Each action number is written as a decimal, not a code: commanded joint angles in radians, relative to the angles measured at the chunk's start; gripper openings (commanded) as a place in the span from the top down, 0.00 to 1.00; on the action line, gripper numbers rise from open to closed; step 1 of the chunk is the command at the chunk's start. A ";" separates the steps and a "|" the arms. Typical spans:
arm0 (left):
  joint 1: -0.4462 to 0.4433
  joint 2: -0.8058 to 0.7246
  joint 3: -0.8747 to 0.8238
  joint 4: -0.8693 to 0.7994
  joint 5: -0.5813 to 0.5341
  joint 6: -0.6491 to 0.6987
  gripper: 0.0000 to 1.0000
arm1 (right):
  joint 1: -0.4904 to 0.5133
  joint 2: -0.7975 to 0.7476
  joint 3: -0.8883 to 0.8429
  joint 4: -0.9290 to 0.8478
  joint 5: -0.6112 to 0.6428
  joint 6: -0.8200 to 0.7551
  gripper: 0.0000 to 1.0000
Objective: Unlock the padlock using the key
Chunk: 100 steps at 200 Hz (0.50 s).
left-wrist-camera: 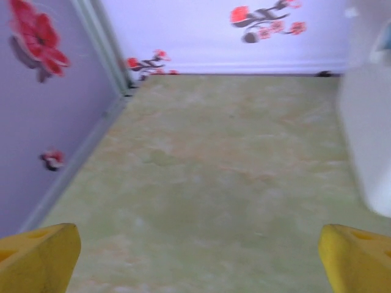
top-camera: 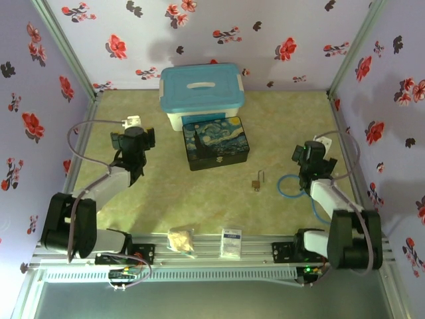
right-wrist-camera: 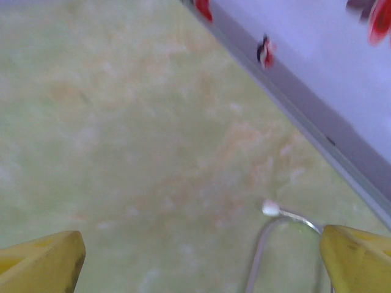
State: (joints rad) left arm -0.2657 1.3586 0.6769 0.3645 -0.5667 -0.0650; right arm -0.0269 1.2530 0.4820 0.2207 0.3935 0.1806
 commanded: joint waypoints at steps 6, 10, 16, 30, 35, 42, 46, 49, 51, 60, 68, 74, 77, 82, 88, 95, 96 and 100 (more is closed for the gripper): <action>0.139 0.055 -0.113 0.180 0.055 0.063 0.00 | -0.083 0.108 -0.021 0.309 -0.140 -0.032 0.01; 0.156 0.075 -0.129 0.191 0.065 0.041 0.00 | -0.084 0.138 -0.022 0.330 -0.133 -0.030 0.01; 0.183 0.108 -0.161 0.244 0.134 0.039 0.00 | -0.093 0.176 0.000 0.351 -0.150 -0.025 0.01; 0.198 0.160 -0.190 0.345 0.195 0.041 0.00 | -0.101 0.188 0.051 0.239 -0.169 -0.020 0.01; 0.209 0.148 -0.184 0.317 0.210 0.021 0.01 | -0.100 0.184 0.034 0.268 -0.169 -0.021 0.01; 0.214 0.152 -0.197 0.354 0.193 0.006 0.00 | -0.099 0.176 0.020 0.291 -0.157 -0.023 0.01; 0.214 0.148 -0.208 0.365 0.192 0.005 0.00 | -0.099 0.174 0.023 0.281 -0.161 -0.024 0.01; 0.213 0.146 -0.219 0.383 0.193 0.005 0.01 | -0.099 0.174 0.027 0.273 -0.165 -0.023 0.01; 0.213 0.145 -0.227 0.399 0.195 0.007 0.00 | -0.099 0.175 0.029 0.270 -0.165 -0.023 0.01; 0.211 0.147 -0.253 0.450 0.208 0.016 0.01 | -0.098 0.187 0.037 0.272 -0.185 -0.035 0.01; 0.211 0.152 -0.261 0.469 0.229 0.020 0.01 | -0.089 0.181 0.035 0.266 -0.215 -0.053 0.01; 0.212 0.157 -0.270 0.491 0.234 0.021 0.01 | -0.079 0.166 0.018 0.288 -0.226 -0.066 0.01; 0.212 0.158 -0.276 0.499 0.235 0.018 0.00 | -0.073 0.158 0.003 0.306 -0.228 -0.070 0.01; 0.213 0.167 -0.290 0.525 0.238 0.015 0.00 | -0.070 0.144 -0.019 0.329 -0.223 -0.061 0.01; 0.214 0.200 -0.309 0.597 0.243 0.026 0.00 | -0.072 0.132 -0.033 0.343 -0.227 -0.037 0.01; 0.211 0.196 -0.312 0.597 0.254 0.026 0.00 | -0.080 0.126 -0.060 0.397 -0.255 0.005 0.01; 0.211 0.191 -0.309 0.584 0.258 0.026 0.00 | -0.081 0.127 -0.066 0.410 -0.261 0.009 0.01; 0.210 0.180 -0.300 0.549 0.272 0.026 0.00 | -0.081 0.134 -0.090 0.476 -0.278 0.025 0.01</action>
State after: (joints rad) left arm -0.0566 1.5326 0.3958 0.7959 -0.3550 -0.0452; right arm -0.1093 1.4200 0.4686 0.5041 0.1944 0.1535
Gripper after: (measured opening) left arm 0.996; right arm 0.992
